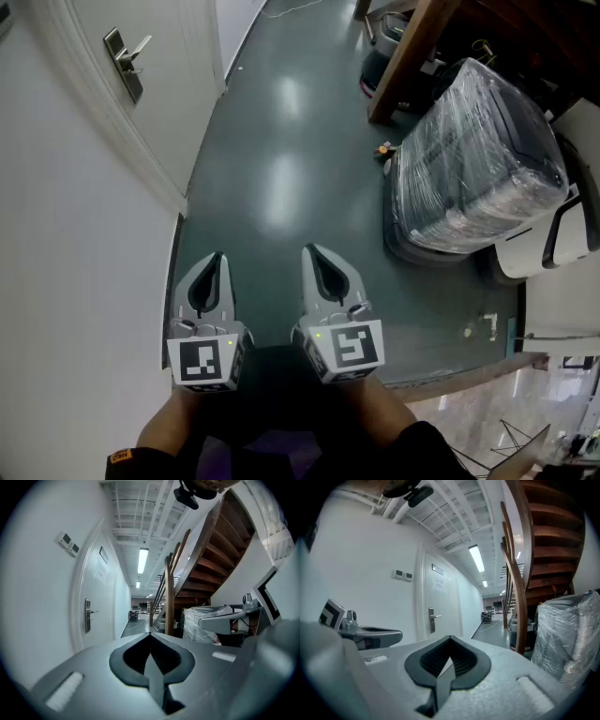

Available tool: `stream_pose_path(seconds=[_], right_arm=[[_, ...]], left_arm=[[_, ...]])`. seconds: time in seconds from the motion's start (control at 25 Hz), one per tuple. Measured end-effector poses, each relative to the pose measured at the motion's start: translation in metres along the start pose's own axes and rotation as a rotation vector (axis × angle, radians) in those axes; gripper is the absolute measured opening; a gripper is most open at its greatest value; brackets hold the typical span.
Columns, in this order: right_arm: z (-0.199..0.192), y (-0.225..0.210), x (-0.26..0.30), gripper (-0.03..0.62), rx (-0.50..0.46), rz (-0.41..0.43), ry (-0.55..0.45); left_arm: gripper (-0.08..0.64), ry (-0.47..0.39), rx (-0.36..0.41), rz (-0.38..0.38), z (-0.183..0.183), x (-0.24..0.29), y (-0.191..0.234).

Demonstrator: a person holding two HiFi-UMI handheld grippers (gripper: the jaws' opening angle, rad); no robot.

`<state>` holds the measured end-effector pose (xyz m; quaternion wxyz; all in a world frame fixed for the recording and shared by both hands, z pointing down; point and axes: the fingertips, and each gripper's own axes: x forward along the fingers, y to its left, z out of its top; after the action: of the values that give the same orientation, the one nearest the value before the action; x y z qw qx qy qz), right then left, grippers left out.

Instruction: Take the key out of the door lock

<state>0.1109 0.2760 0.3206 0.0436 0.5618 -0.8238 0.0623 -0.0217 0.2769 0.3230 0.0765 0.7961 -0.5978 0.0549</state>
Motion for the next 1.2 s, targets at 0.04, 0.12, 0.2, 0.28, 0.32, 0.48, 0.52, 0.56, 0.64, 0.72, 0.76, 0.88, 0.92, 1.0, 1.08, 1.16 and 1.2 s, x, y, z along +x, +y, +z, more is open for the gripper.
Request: stream_pose_path(seconds=[0.04, 0.12, 0.2, 0.28, 0.32, 0.48, 0.52, 0.56, 0.64, 0.72, 0.76, 0.88, 0.92, 1.0, 1.08, 1.16, 1.2], right_arm=[[0.002, 0.001, 0.001, -0.012, 0.009, 0.006, -0.003], [0.004, 0.002, 0.001, -0.012, 0.020, 0.013, -0.007], [0.002, 0.001, 0.000, -0.012, 0.021, 0.011, -0.006], [0.001, 0.001, -0.001, -0.012, 0.031, 0.018, -0.010], [-0.001, 0.001, -0.001, -0.012, 0.035, 0.021, -0.009], [-0.008, 0.003, 0.003, -0.011, 0.062, 0.045, 0.012], [-0.011, 0.001, 0.004, -0.011, 0.078, 0.047, 0.022], [-0.014, 0.000, 0.004, -0.011, 0.093, 0.044, 0.032], [-0.017, -0.004, 0.006, -0.010, 0.116, 0.037, 0.047], [-0.019, -0.007, 0.007, -0.009, 0.120, 0.038, 0.053], [-0.019, -0.008, 0.008, -0.010, 0.119, 0.038, 0.055], [-0.022, -0.012, 0.008, -0.009, 0.111, 0.051, 0.055], [-0.024, -0.013, 0.008, -0.009, 0.110, 0.057, 0.054], [-0.025, -0.017, 0.005, -0.009, 0.112, 0.062, 0.055], [-0.024, -0.021, 0.003, -0.009, 0.112, 0.063, 0.058], [-0.023, -0.023, 0.003, -0.009, 0.114, 0.071, 0.058], [-0.023, -0.024, 0.003, -0.009, 0.116, 0.077, 0.057]], left_arm=[[0.018, -0.010, 0.010, -0.011, -0.001, 0.000, -0.001], [0.018, -0.021, 0.022, -0.020, 0.000, 0.000, -0.003], [0.018, -0.015, 0.024, -0.011, 0.000, 0.001, -0.005], [0.018, -0.018, 0.036, -0.024, -0.004, 0.000, -0.008], [0.018, -0.022, 0.044, -0.033, -0.006, -0.001, -0.009], [0.018, 0.017, 0.041, -0.006, -0.009, -0.001, -0.005], [0.018, 0.028, 0.038, 0.005, -0.009, -0.001, -0.004], [0.018, 0.033, 0.034, 0.012, -0.009, -0.001, -0.003], [0.018, 0.029, 0.021, 0.013, -0.009, 0.001, -0.004], [0.018, 0.017, 0.018, 0.009, -0.009, 0.003, -0.005], [0.018, 0.018, 0.015, 0.015, -0.008, 0.004, -0.004], [0.018, 0.033, 0.006, 0.031, -0.010, 0.007, -0.006], [0.018, 0.031, 0.009, 0.028, -0.011, 0.008, -0.008], [0.018, 0.011, 0.025, 0.011, -0.014, 0.009, -0.015], [0.018, -0.001, 0.030, 0.006, -0.014, 0.011, -0.020], [0.018, -0.004, 0.033, 0.005, -0.013, 0.013, -0.022], [0.018, -0.004, 0.035, 0.006, -0.013, 0.014, -0.023]])
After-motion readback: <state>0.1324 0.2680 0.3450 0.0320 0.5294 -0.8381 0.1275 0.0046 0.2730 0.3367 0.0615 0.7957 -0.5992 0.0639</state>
